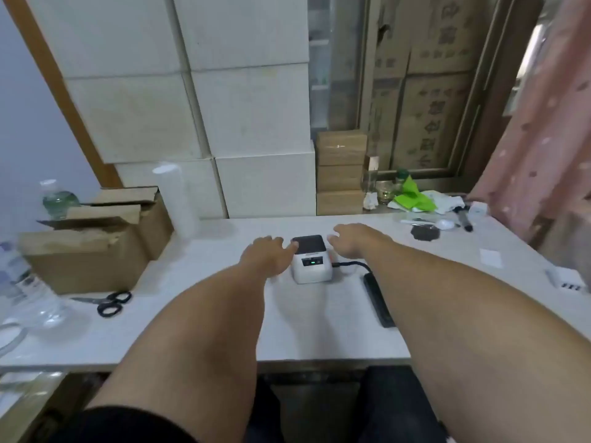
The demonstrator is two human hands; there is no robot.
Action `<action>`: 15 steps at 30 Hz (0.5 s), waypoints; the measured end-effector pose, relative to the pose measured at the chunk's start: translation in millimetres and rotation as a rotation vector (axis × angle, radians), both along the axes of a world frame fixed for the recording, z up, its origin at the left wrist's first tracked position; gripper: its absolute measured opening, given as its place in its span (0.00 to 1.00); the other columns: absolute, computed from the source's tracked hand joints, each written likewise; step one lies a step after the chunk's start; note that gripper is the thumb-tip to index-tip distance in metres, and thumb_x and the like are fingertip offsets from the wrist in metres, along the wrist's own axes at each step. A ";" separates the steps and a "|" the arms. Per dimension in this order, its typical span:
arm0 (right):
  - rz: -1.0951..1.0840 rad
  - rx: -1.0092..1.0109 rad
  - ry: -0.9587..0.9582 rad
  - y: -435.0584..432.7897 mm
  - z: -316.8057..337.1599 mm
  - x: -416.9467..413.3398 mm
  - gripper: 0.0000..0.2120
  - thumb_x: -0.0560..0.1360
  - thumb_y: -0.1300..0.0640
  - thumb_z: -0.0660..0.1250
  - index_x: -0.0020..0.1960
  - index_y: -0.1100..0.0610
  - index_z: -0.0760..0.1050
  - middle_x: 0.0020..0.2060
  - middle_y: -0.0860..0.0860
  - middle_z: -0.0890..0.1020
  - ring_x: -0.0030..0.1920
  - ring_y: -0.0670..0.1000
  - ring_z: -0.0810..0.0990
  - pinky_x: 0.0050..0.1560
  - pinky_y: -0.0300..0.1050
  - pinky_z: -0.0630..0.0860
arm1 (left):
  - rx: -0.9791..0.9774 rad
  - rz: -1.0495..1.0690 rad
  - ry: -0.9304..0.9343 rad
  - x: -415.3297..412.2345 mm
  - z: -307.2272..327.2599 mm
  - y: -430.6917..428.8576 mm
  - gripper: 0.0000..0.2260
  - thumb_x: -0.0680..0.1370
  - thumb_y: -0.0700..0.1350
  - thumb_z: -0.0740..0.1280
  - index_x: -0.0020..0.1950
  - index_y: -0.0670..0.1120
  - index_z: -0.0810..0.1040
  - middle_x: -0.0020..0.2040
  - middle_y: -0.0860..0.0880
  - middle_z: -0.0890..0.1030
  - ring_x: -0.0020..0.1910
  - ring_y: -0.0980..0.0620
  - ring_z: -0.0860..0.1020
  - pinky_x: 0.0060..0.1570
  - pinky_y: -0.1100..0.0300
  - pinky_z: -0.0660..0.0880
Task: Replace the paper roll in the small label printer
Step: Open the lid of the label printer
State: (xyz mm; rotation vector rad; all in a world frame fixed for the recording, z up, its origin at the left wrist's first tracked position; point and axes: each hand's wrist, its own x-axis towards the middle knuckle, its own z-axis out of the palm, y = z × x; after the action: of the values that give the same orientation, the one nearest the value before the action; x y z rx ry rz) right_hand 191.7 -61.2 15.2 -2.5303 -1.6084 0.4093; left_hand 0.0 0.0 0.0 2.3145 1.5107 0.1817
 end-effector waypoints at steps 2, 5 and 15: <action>0.002 -0.026 -0.015 1.8 -7.8 0.8 0.23 0.82 0.47 0.57 0.74 0.52 0.73 0.72 0.54 0.76 0.70 0.59 0.74 0.66 0.53 0.73 | -0.038 0.025 -0.024 4.4 -6.8 1.2 0.30 0.82 0.65 0.51 0.79 0.49 0.66 0.78 0.47 0.67 0.77 0.45 0.64 0.72 0.47 0.64; -0.035 -0.065 0.045 2.7 -23.4 -2.7 0.16 0.79 0.49 0.63 0.63 0.54 0.80 0.60 0.54 0.82 0.58 0.58 0.80 0.55 0.48 0.77 | -0.059 0.023 -0.113 10.0 -19.3 4.2 0.30 0.81 0.65 0.57 0.77 0.48 0.70 0.74 0.45 0.72 0.74 0.44 0.68 0.69 0.46 0.69; -0.152 0.116 0.419 24.5 -66.8 8.3 0.13 0.76 0.59 0.66 0.54 0.56 0.88 0.55 0.55 0.86 0.57 0.59 0.83 0.63 0.54 0.80 | -0.193 -0.046 -0.345 8.2 -45.6 22.7 0.27 0.71 0.58 0.78 0.69 0.58 0.78 0.39 0.58 0.76 0.40 0.61 0.75 0.35 0.66 0.68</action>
State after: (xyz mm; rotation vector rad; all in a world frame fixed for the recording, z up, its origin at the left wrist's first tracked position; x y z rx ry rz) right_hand 200.1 -36.7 -51.6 -2.2664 -1.2400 0.7455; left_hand 8.2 22.7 -45.6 2.0391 1.2453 0.3832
